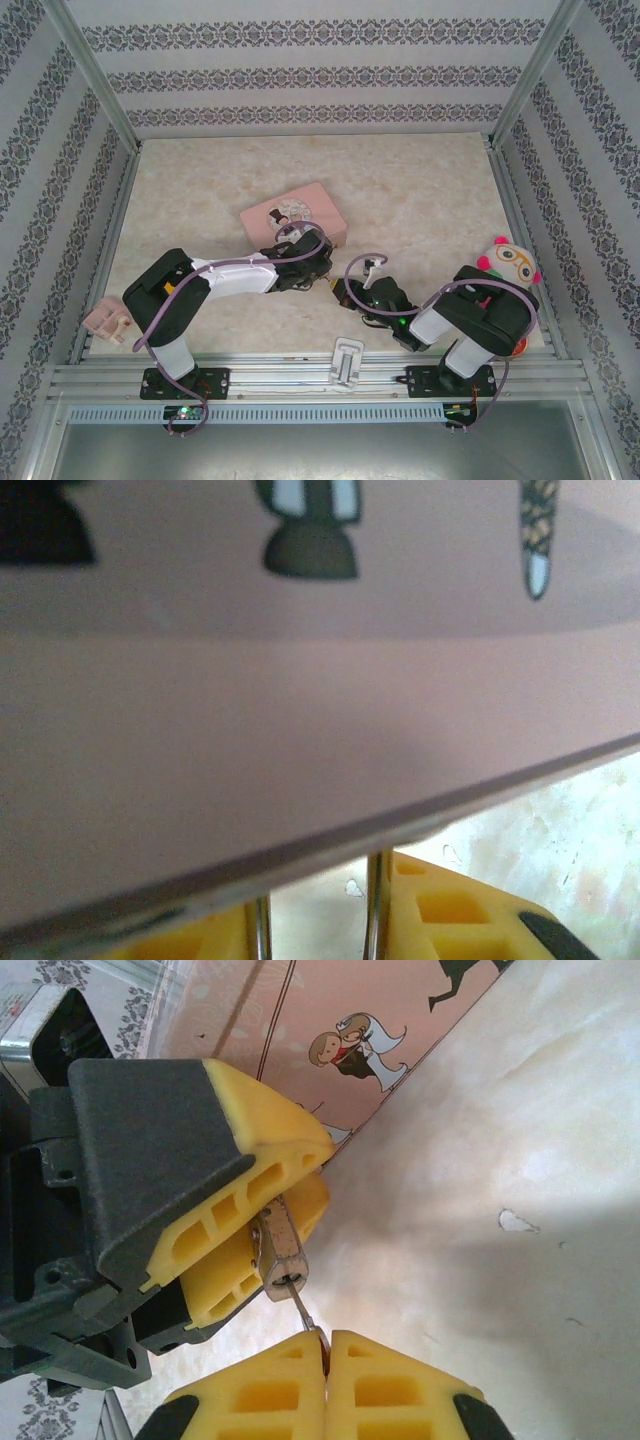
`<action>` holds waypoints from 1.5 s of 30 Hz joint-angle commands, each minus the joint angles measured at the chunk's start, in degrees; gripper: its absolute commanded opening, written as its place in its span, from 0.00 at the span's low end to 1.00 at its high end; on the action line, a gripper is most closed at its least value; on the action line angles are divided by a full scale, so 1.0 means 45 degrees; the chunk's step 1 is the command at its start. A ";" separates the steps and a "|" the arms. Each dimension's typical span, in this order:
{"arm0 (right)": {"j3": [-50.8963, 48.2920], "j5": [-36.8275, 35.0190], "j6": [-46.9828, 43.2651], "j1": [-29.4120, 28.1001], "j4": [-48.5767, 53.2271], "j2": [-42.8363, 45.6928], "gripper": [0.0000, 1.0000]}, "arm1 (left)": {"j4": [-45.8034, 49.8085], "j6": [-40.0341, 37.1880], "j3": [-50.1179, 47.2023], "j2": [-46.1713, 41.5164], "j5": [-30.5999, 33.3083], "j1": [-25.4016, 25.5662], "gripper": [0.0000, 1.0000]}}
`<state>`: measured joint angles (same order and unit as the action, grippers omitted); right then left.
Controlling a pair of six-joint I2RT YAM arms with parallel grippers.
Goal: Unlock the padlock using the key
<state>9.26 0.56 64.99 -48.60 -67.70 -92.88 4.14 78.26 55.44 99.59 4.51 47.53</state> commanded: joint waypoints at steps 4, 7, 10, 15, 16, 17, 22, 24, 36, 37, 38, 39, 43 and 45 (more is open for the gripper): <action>0.0302 -0.1154 0.0842 -0.0637 -0.1364 -0.0491 0.00 | -0.0335 0.1162 0.0430 -0.0117 -0.0276 0.0219 0.00; 0.0098 -0.1379 0.1072 -0.0664 -0.1557 -0.0421 0.00 | -0.0354 0.1108 0.0386 -0.0134 -0.0247 0.0219 0.00; -0.0141 -0.1586 0.1208 -0.0665 -0.1380 -0.0113 0.00 | -0.0220 0.0984 0.0375 -0.0251 -0.0018 0.0219 0.00; -0.0500 -0.1648 0.1336 -0.0664 -0.1010 0.0317 0.00 | -0.0094 0.0912 0.0373 -0.0334 0.0168 0.0219 0.00; -0.0584 -0.1659 0.1386 -0.0683 -0.1010 0.0356 0.00 | -0.0032 0.0910 0.0383 -0.0324 0.0215 0.0219 0.00; -0.0639 -0.1703 0.1431 -0.0682 -0.1010 0.0384 0.00 | -0.0022 0.0909 0.0383 -0.0316 0.0227 0.0224 0.00; -0.0700 -0.1783 0.1514 -0.0820 -0.0817 0.0574 0.00 | 0.0156 0.0871 0.0444 -0.0316 0.0288 0.0219 0.00; -0.0612 -0.1816 0.1514 -0.0884 -0.0810 0.0545 0.00 | 0.0204 0.0841 0.0510 -0.0297 0.0303 0.0219 0.00; -0.0101 -0.1823 0.1568 -0.1036 -0.1336 -0.0233 0.00 | 0.0222 0.0816 0.0557 -0.0256 0.0211 0.0219 0.00; -0.0082 -0.1858 0.1573 -0.1036 -0.1394 -0.0304 0.00 | 0.0195 0.0828 0.0547 -0.0256 0.0208 0.0221 0.00; -0.0055 -0.1859 0.1573 -0.1036 -0.1428 -0.0363 0.00 | 0.0186 0.0832 0.0548 -0.0256 0.0213 0.0220 0.00; -0.0047 -0.1855 0.1574 -0.1036 -0.1473 -0.0408 0.00 | 0.0184 0.0826 0.0529 -0.0256 0.0208 0.0219 0.00; 0.0062 -0.1857 0.1554 -0.1036 -0.1629 -0.0604 0.00 | 0.0145 0.0754 0.0531 -0.0256 0.0170 0.0229 0.00; 0.0122 -0.1863 0.1553 -0.1036 -0.1727 -0.0663 0.00 | 0.0125 0.0734 0.0501 -0.0256 0.0149 0.0219 0.00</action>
<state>8.58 -6.66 71.88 -52.77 -72.07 -95.11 4.54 79.77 55.77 99.59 4.75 47.57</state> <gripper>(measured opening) 0.051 0.287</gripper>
